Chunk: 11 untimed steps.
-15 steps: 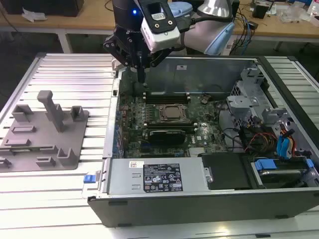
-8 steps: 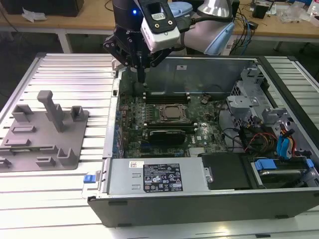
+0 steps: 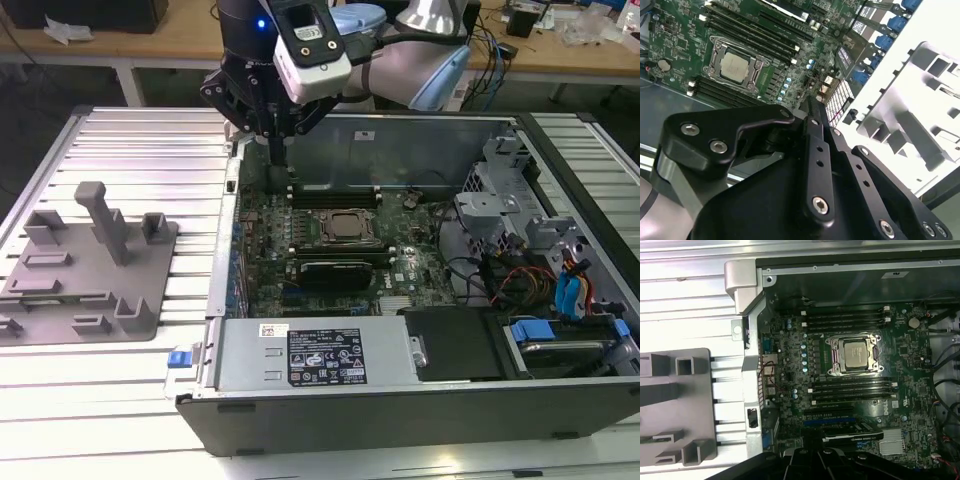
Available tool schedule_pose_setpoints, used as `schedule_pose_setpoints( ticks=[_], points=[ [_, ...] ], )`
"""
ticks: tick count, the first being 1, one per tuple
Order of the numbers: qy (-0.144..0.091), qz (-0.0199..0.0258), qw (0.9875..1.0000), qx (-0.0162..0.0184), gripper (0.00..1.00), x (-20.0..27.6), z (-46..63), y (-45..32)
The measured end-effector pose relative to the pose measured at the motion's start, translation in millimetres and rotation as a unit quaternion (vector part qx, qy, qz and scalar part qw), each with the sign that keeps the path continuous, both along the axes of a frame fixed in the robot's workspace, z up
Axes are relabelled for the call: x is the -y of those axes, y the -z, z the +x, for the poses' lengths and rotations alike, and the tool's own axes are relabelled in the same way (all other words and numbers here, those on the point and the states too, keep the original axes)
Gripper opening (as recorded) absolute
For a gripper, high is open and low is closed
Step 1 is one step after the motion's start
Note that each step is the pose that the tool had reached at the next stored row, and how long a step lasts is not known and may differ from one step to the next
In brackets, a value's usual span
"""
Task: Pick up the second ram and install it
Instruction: 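Reach for the second ram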
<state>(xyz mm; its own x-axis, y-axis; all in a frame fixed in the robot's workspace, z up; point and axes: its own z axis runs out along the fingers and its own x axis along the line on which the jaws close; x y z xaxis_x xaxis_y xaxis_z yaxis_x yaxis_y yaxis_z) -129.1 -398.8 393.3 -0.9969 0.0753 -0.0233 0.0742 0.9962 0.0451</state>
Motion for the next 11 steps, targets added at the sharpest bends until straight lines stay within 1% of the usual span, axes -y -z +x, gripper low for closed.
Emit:
schedule_pose_setpoints(
  ticks=[7,11],
  points=[
    [0.000,0.0000,1.0000,0.0000,0.08,0.0,-6.5,0.0],
    [0.000,0.0000,1.0000,0.0000,0.08,0.0,-14.4,0.0]
  ],
)
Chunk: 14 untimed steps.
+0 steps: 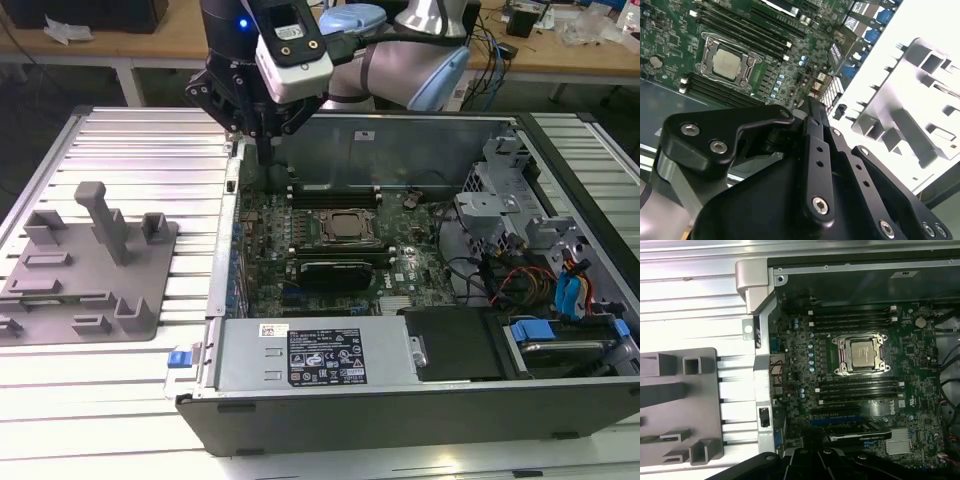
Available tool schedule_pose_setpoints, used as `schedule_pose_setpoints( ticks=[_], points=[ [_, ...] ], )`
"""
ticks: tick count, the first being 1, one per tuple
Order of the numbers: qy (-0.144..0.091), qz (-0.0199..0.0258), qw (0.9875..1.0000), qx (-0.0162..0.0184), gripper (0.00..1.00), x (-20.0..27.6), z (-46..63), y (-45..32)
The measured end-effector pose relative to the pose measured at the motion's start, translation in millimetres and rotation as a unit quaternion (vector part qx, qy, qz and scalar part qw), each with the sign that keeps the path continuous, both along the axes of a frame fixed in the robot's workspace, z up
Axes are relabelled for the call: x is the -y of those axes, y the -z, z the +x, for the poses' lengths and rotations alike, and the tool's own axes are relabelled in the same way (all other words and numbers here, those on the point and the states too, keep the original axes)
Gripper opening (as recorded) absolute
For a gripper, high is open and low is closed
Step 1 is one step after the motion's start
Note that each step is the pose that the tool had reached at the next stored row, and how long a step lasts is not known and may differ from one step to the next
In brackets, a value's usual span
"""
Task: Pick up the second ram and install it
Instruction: 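Reach for the second ram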
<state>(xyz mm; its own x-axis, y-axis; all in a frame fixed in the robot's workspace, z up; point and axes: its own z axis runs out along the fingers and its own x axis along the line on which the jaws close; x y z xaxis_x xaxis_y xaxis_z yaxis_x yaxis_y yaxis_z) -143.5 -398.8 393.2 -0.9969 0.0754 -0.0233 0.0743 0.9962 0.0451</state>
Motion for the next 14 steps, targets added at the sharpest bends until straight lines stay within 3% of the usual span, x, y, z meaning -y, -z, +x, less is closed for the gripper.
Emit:
schedule_pose_setpoints(
  ticks=[10,14],
  points=[
    [0.000,0.0000,1.0000,0.0000,0.08,0.0,-43.6,0.6],
    [0.000,0.0000,1.0000,0.0000,0.08,0.0,-53.4,0.7]
  ],
)
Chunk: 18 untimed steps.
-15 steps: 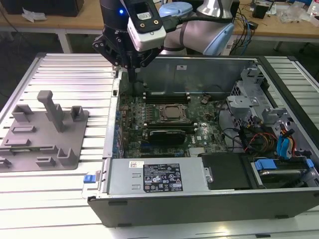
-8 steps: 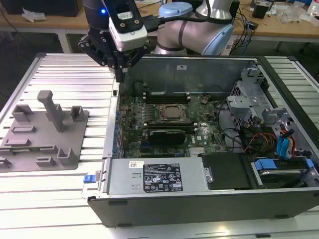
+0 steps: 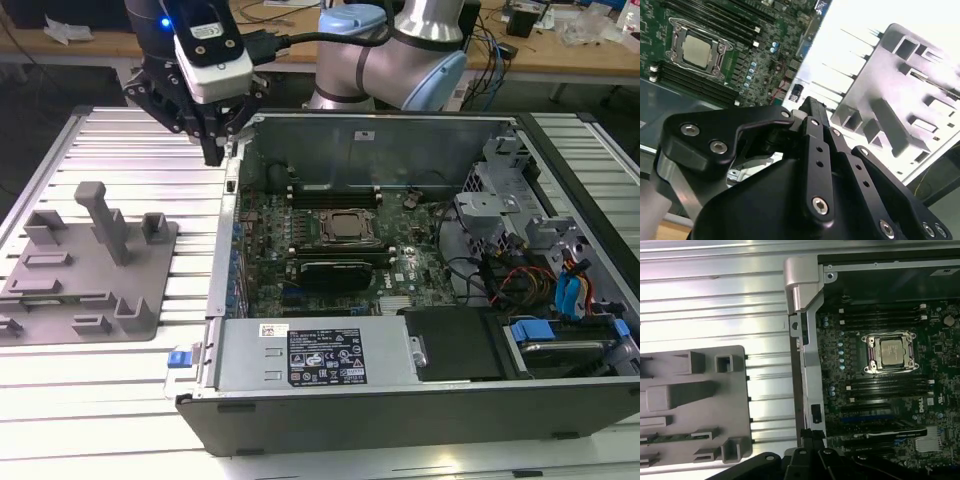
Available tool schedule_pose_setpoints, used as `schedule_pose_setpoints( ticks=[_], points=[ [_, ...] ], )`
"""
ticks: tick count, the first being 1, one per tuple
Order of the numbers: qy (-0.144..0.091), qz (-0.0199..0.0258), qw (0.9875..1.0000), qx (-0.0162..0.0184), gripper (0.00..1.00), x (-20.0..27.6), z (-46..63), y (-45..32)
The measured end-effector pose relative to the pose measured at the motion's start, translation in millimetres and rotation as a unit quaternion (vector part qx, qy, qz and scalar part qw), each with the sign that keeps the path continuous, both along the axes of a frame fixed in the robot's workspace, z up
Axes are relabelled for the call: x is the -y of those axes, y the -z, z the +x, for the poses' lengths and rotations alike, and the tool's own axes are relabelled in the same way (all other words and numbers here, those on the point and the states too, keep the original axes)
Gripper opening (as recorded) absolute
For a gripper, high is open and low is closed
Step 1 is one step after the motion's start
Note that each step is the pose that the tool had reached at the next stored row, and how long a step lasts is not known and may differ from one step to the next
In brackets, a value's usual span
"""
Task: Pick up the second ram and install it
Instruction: 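Reach for the second ram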
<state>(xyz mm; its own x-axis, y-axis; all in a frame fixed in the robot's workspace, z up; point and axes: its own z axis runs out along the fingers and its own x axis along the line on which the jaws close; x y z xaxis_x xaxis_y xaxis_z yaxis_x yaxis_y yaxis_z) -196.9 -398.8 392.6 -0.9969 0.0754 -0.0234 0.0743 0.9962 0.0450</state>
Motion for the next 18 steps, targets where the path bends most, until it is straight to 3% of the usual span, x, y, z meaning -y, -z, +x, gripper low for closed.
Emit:
schedule_pose_setpoints(
  ticks=[7,15,18],
  points=[
    [0.000,0.0000,1.0000,0.0000,0.08,0.0,-26.8,0.5],
    [0.000,0.0000,1.0000,0.0001,0.08,0.0,-68.2,1.1],
    [0.000,0.0000,1.0000,0.0001,0.08,0.0,-78.1,1.2]
  ],
)
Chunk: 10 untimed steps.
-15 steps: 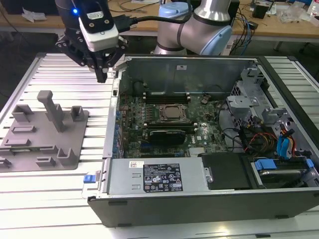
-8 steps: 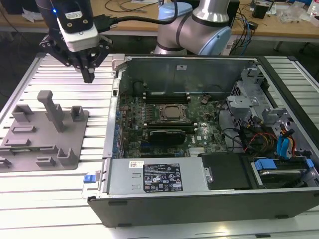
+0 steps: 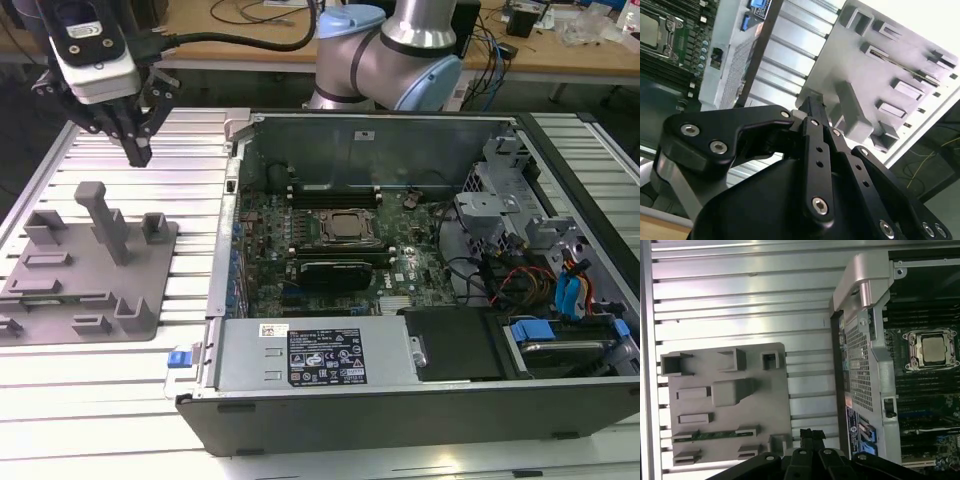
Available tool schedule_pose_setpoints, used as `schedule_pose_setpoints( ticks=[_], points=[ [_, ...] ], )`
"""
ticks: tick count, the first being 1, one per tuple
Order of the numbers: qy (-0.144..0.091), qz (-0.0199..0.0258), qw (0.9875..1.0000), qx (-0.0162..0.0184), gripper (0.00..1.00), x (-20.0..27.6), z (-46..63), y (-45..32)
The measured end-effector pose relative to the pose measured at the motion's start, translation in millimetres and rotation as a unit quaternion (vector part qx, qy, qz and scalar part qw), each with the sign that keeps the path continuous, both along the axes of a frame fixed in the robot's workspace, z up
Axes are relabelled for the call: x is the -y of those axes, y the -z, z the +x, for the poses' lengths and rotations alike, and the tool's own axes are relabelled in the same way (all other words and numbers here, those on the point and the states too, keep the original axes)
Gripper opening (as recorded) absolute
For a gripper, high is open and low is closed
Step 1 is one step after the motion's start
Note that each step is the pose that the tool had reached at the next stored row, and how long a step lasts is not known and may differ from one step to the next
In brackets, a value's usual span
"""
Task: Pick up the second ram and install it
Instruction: 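Reach for the second ram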
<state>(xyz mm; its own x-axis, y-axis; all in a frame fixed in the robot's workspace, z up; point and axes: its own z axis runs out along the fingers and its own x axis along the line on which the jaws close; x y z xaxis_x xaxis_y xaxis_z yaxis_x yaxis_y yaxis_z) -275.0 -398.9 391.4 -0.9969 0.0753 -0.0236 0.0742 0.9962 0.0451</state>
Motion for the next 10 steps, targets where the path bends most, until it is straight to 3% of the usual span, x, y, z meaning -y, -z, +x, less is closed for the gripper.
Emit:
schedule_pose_setpoints(
  ticks=[3,7,10],
  points=[
    [0.000,0.0000,1.0000,0.0001,0.08,0.0,-19.5,0.4],
    [0.000,0.0000,1.0000,0.0002,0.08,0.0,-32.5,0.8],
    [0.000,0.0000,1.0000,0.0002,0.08,0.0,-52.6,1.4]
  ],
)
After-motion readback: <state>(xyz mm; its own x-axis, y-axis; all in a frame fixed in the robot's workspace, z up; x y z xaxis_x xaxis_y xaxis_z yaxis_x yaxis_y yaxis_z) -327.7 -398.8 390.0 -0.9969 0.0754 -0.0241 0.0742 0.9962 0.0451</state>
